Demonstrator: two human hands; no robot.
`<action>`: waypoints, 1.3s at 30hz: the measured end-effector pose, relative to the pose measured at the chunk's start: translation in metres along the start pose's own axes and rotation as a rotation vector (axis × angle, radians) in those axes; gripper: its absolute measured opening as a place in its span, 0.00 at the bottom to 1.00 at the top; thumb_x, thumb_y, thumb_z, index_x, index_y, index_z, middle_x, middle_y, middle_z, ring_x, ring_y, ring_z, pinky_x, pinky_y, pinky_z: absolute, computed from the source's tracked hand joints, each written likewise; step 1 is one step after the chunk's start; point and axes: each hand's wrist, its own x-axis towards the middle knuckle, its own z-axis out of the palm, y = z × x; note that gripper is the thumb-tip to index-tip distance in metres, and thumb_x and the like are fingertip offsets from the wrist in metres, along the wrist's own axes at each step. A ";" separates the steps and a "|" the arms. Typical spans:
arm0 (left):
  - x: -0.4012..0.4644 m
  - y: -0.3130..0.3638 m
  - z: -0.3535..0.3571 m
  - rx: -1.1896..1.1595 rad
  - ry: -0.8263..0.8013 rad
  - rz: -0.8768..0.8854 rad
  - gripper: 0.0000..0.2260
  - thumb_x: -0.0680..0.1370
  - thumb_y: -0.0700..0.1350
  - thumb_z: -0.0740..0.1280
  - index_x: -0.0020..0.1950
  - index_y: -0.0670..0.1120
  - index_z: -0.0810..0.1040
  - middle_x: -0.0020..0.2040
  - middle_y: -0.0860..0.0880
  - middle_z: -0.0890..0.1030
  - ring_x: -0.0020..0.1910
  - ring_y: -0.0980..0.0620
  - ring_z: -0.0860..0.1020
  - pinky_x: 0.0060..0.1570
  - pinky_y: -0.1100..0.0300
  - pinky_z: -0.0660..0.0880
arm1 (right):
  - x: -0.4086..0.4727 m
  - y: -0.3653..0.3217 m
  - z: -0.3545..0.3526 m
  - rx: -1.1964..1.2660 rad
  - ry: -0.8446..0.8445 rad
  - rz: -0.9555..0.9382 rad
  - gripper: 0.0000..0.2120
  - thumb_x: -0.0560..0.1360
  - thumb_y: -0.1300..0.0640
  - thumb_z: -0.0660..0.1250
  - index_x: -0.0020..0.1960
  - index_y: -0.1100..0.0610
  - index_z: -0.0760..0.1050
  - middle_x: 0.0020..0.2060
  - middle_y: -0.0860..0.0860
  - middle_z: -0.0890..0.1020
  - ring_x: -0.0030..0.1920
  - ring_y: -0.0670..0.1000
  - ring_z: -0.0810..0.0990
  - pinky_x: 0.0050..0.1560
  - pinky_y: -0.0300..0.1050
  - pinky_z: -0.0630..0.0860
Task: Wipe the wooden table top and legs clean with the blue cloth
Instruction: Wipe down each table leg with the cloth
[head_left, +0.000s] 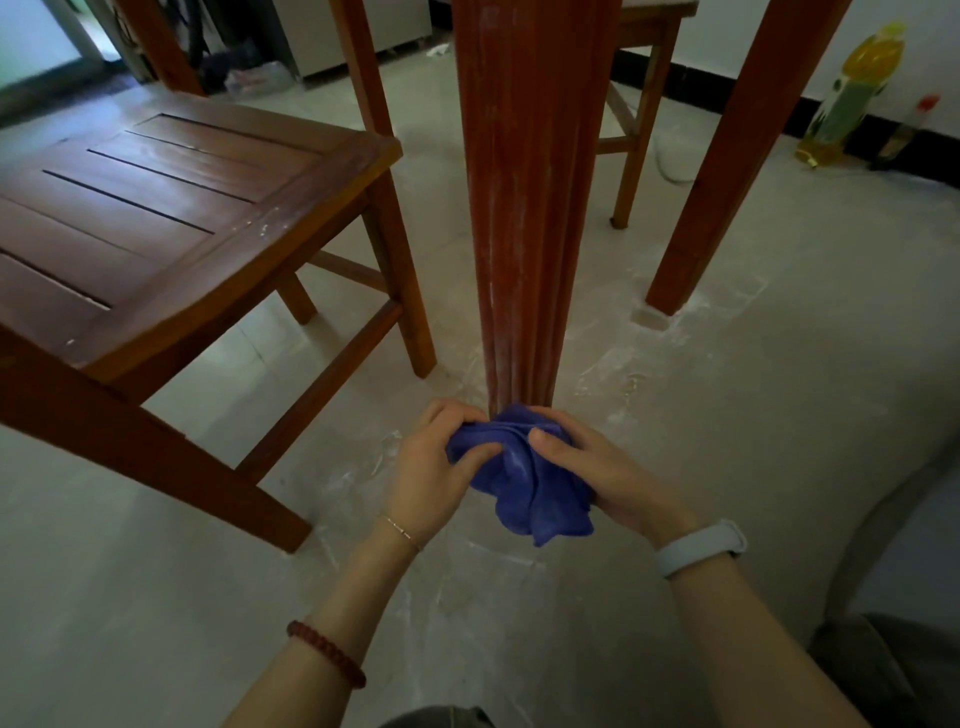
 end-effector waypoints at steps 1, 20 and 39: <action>0.000 0.002 0.000 0.009 0.008 0.022 0.09 0.72 0.38 0.70 0.47 0.49 0.73 0.44 0.56 0.71 0.46 0.69 0.71 0.47 0.77 0.66 | 0.001 -0.001 0.002 -0.031 0.025 -0.006 0.20 0.68 0.48 0.67 0.59 0.51 0.72 0.57 0.52 0.79 0.56 0.52 0.78 0.58 0.46 0.75; -0.011 -0.002 0.015 -0.023 -0.318 -0.243 0.37 0.69 0.49 0.73 0.71 0.58 0.54 0.63 0.65 0.59 0.61 0.69 0.60 0.61 0.74 0.58 | 0.005 -0.004 0.006 0.282 0.549 0.073 0.15 0.81 0.62 0.52 0.64 0.66 0.67 0.58 0.64 0.75 0.61 0.63 0.73 0.58 0.55 0.72; -0.001 0.002 0.010 -0.389 0.138 -0.468 0.07 0.73 0.39 0.69 0.41 0.51 0.75 0.38 0.53 0.80 0.37 0.60 0.78 0.35 0.75 0.73 | -0.001 0.015 0.028 -0.254 0.168 -0.063 0.21 0.74 0.57 0.67 0.65 0.58 0.67 0.60 0.57 0.75 0.59 0.52 0.76 0.50 0.29 0.73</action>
